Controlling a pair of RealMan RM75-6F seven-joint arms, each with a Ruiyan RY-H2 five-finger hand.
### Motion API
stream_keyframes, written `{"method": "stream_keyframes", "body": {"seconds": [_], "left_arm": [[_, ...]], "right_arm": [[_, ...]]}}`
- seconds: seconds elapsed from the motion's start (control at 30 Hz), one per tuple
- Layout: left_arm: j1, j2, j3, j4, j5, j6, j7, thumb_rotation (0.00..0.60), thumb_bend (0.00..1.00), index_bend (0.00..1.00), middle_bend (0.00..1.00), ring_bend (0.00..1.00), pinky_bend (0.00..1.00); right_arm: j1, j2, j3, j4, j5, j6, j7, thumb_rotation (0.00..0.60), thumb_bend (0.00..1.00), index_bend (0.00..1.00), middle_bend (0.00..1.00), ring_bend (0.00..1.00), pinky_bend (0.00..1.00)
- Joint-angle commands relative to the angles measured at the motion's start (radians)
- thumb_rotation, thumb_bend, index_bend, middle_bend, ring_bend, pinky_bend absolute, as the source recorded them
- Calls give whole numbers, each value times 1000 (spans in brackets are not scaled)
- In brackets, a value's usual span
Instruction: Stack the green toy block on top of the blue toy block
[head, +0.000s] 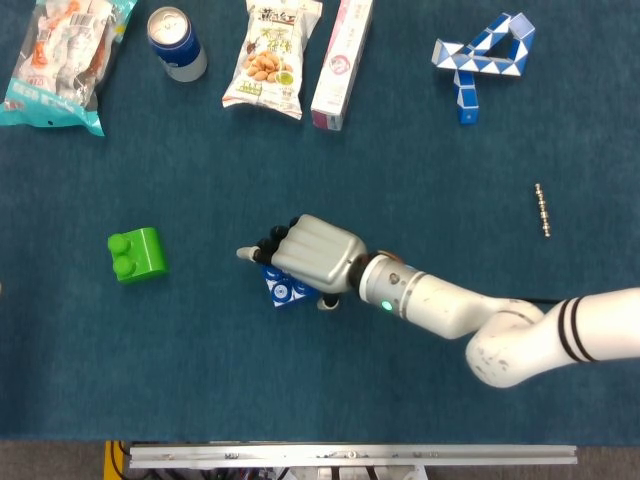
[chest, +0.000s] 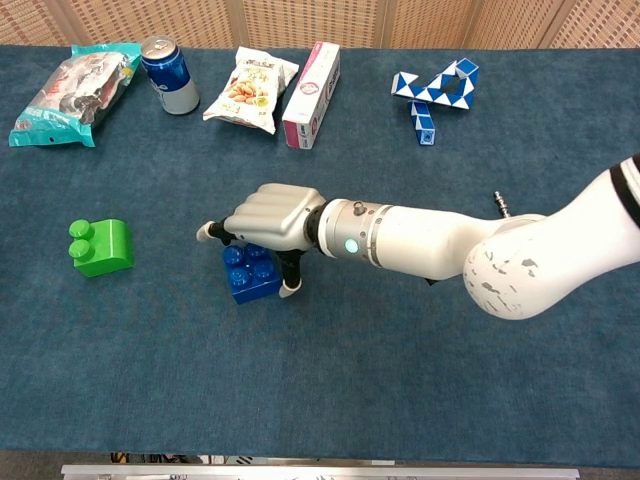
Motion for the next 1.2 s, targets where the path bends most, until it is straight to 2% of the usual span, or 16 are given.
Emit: {"method": "stream_keyframes", "body": {"seconds": [0.03,0.13,0.33,0.47,0.77,0.97,1.2], "left_arm": [[1,1,-1,1,-1,1,-4,600,222,327,336,314,245],[2,3,-1,2,-2,2,-10,600,222,327,336,314,245],[5,5,0,6,-2,4,-18,600,222,327,336,314,245],[4,3,-1,10,-3,3,-18,600,223,327,336,314,245],[4,2,-1,13,-5,0,-17,600,223,324,336,314,243],[5,2,-2,14,-5,2,-21,600,223,318,336,314,238],[5,3,-2,17,-4,1,-25,600,222,318,336,315,237]], "right_arm": [[12,-26,4,18,24,16,-24,600,5,90,242,217,357],[17,-43,4,32,38,32,-43,600,59,96,262,231,374],[20,-62,6,77,49,40,-53,600,131,185,320,318,450],[15,-70,9,109,44,40,-40,600,142,221,344,367,506],[11,-76,27,170,24,11,10,600,152,242,381,434,564],[9,-76,22,183,-21,-7,35,600,152,242,381,439,573],[13,-68,24,172,-56,-11,36,600,151,242,381,364,525]]}}
